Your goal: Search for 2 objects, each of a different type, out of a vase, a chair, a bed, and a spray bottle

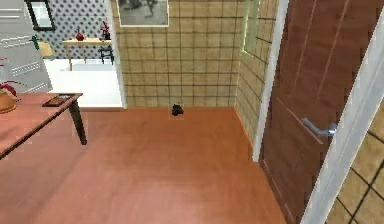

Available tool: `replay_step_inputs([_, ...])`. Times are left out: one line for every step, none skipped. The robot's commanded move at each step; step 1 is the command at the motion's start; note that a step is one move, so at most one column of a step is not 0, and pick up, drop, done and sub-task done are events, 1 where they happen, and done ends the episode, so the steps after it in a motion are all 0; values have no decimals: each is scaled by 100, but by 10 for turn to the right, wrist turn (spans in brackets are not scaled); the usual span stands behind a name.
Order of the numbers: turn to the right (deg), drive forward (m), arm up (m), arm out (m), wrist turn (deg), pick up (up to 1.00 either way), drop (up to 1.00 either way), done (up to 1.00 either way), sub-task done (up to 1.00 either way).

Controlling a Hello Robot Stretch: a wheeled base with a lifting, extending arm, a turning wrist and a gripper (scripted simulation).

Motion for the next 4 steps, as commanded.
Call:
replay_step_inputs([-450,0,0,0,0,0,0,0,0])
replay_step_inputs([-450,0,0,0,0,0,0,0,0])
replay_step_inputs([0,85,0,0,0,0,0,0,0])
replay_step_inputs([300,0,0,0,0,0,0,0,0])
